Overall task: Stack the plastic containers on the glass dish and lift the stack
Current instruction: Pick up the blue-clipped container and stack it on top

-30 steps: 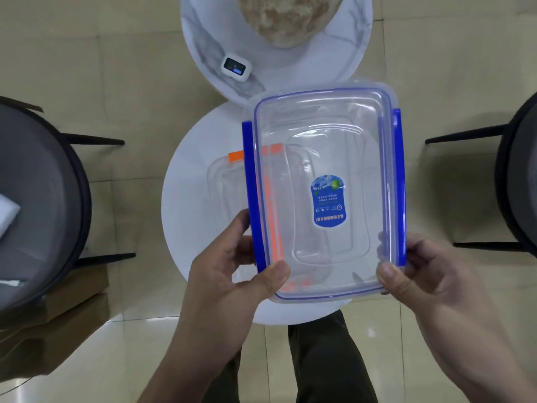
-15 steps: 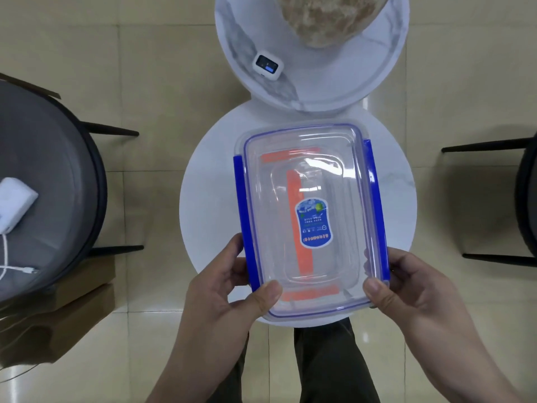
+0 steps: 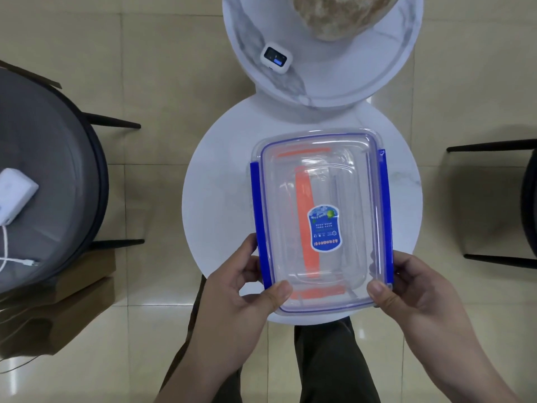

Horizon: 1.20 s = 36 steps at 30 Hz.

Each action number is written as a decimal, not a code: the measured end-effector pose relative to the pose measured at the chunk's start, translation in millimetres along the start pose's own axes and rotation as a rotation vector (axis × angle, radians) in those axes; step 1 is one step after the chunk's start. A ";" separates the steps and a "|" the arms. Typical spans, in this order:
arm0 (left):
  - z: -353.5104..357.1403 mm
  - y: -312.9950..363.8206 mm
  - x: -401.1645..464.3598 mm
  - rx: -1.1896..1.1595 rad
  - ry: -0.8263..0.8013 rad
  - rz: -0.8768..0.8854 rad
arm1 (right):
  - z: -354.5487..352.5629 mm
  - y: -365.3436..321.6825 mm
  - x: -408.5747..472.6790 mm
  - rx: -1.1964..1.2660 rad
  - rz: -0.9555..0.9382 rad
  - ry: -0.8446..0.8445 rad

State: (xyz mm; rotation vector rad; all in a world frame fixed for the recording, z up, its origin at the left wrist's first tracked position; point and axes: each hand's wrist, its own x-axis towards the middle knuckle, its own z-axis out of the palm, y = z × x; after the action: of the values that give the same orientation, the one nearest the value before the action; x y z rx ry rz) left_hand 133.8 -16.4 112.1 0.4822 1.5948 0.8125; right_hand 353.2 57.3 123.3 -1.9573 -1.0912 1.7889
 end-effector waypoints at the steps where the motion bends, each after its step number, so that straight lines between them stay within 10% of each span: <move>1: 1.0 -0.2 0.4 -0.005 -0.001 -0.002 | -1.1 -0.4 0.4 -0.004 -0.002 -0.004; 36: 2.2 -5.0 -0.6 -0.065 0.032 -0.031 | -7.3 14.8 -0.3 0.109 -0.057 -0.063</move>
State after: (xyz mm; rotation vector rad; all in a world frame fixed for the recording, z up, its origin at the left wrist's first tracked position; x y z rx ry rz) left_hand 136.8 -19.7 108.8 0.3987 1.5962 0.8492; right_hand 365.2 49.1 115.4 -1.8013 -1.0350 1.8499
